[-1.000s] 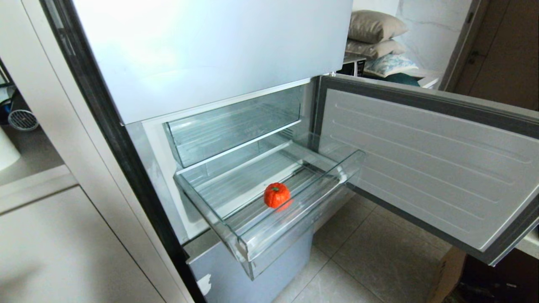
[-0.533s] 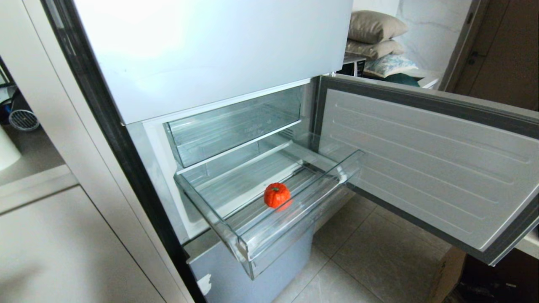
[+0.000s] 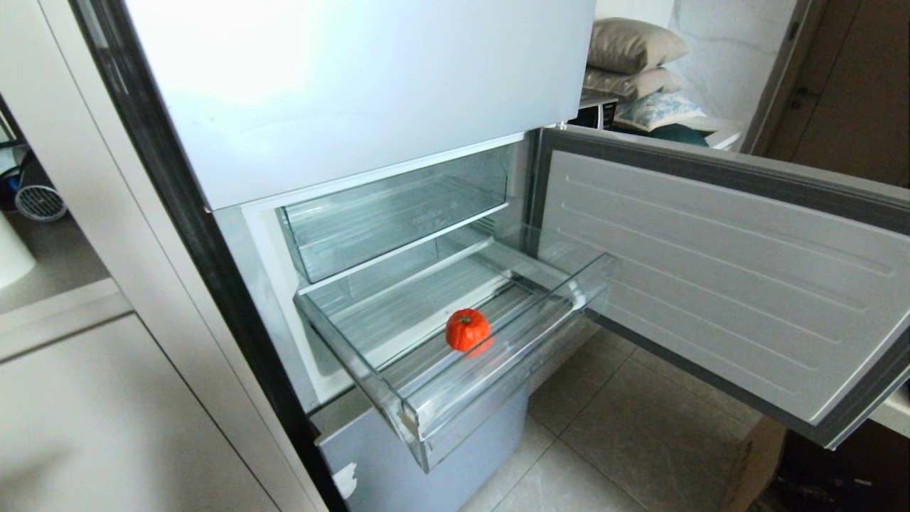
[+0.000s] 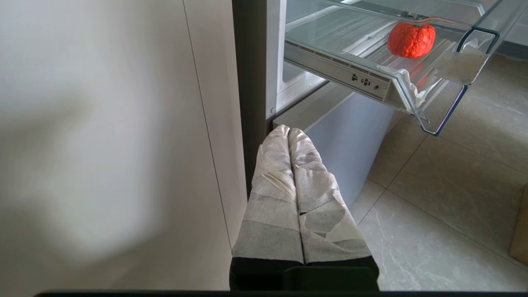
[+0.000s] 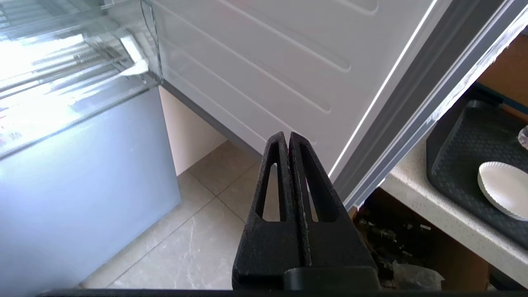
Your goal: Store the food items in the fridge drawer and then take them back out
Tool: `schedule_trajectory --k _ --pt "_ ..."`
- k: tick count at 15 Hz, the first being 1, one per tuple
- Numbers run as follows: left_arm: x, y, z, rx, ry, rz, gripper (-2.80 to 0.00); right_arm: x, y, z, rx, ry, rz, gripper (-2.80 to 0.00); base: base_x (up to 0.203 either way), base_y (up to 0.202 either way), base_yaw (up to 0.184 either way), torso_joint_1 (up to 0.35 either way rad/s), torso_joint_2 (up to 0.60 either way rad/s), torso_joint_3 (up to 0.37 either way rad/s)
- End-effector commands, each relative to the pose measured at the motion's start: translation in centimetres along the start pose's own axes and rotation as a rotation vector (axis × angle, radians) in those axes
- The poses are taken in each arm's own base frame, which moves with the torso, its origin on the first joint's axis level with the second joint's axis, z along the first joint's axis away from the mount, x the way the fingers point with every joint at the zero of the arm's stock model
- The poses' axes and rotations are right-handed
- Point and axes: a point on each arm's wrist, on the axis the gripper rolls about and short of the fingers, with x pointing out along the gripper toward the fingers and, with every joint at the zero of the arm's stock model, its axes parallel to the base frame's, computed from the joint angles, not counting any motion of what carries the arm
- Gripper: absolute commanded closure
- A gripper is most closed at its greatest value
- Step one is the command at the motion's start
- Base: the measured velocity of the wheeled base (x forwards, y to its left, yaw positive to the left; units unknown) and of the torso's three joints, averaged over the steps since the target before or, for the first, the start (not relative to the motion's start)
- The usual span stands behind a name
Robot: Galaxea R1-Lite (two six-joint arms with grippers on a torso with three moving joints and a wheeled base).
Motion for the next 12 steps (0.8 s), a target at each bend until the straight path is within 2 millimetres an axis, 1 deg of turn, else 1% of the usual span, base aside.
schedule_trajectory --k 1,5,6,12 --pt "0.00 0.00 0.00 0.000 0.000 0.000 0.00 0.05 0.03 -0.13 -0.002 0.004 0.001 0.00 0.000 0.000 0.000 0.000 0.00 0.000" --pt "0.00 0.00 0.00 0.000 0.000 0.000 0.00 -0.10 0.01 -0.20 -0.002 0.001 -0.001 0.00 0.000 0.001 0.014 0.000 0.00 0.001" --pt "0.00 0.00 0.00 0.000 0.000 0.000 0.00 -0.10 0.01 -0.19 -0.002 0.001 -0.002 0.00 -0.003 -0.003 0.113 -0.002 0.00 0.005" --pt "0.00 0.00 0.00 0.000 0.000 0.000 0.00 -0.31 -0.06 0.06 -0.002 -0.017 -0.010 0.00 0.002 -0.009 0.175 0.003 0.00 0.001"
